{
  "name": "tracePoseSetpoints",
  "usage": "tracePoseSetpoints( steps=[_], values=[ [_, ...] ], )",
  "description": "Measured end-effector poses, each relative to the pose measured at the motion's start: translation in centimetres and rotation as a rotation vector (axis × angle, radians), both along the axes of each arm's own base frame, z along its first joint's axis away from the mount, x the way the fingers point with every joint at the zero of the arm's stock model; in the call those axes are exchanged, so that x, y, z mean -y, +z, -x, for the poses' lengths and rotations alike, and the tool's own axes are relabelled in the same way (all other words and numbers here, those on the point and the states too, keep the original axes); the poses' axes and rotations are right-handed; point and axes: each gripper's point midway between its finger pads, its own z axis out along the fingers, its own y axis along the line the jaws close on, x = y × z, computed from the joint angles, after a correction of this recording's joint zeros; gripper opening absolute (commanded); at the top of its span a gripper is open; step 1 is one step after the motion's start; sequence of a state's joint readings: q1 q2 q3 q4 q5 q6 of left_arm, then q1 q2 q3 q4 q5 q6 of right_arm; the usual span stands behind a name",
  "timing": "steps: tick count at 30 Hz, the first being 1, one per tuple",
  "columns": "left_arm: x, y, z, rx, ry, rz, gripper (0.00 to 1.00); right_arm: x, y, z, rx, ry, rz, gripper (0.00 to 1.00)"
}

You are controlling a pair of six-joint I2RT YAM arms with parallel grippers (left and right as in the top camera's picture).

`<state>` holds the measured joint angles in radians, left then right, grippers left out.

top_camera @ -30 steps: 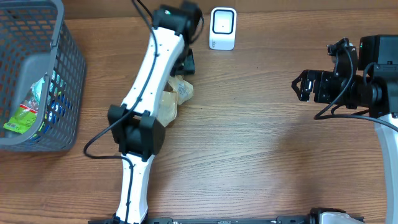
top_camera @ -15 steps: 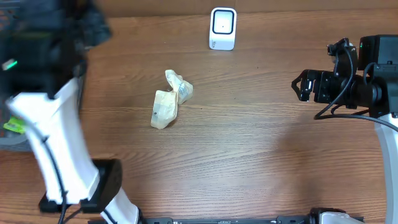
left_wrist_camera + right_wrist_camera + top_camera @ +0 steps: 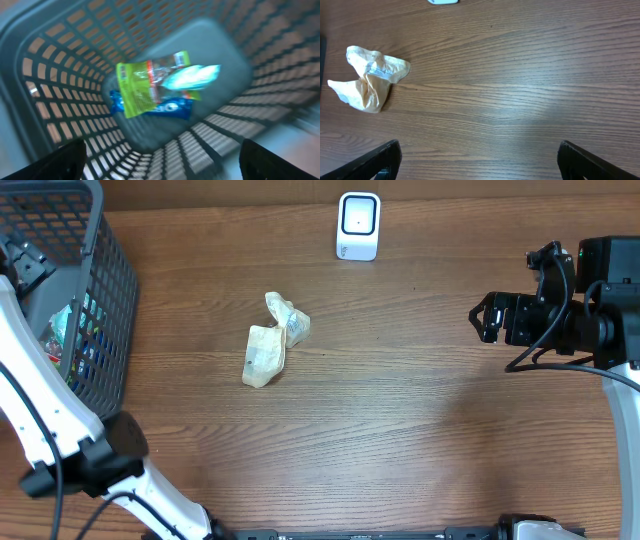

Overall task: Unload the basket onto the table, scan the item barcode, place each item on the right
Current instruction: 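Reach the left gripper back into the basket toward the mint packet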

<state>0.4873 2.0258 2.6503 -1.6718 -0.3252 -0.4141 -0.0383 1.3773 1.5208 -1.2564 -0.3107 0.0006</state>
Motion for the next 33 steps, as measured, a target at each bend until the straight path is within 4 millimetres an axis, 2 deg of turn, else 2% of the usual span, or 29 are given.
tracePoseSetpoints(
  steps=[5,11,20,22,24,26,29,33],
  values=[
    [-3.7,-6.2,-1.8,-0.118,0.006,0.069,0.88,0.0,0.0,0.0,-0.002,0.000,0.000,1.00],
    [-5.6,-13.2,-6.2,-0.179,-0.128,0.131,0.90,0.0,0.0,0.0,-0.001,0.000,0.000,1.00],
    [-7.7,-20.2,-11.6,-0.188,-0.271,0.099,0.94,0.0,-0.1,0.2,-0.009,0.000,0.000,1.00],
    [-7.7,-21.0,-12.0,-0.192,-0.278,0.103,0.93,0.0,-0.1,0.3,-0.013,0.000,0.000,1.00],
    [-7.6,-22.6,-12.4,-0.199,-0.288,0.125,0.89,0.0,-0.1,0.3,-0.012,0.000,0.000,1.00],
    [-7.3,-24.4,-12.5,-0.217,-0.300,0.159,0.79,0.0,-0.1,0.3,-0.012,0.000,0.000,1.00],
    [-6.2,-27.1,-11.9,-0.265,-0.321,0.233,0.61,0.0,-0.1,0.3,-0.013,0.000,0.000,1.00],
    [-5.1,-28.3,-10.8,-0.313,-0.334,0.300,0.32,0.0,-0.1,0.3,-0.013,0.000,0.000,1.00]
  ],
)
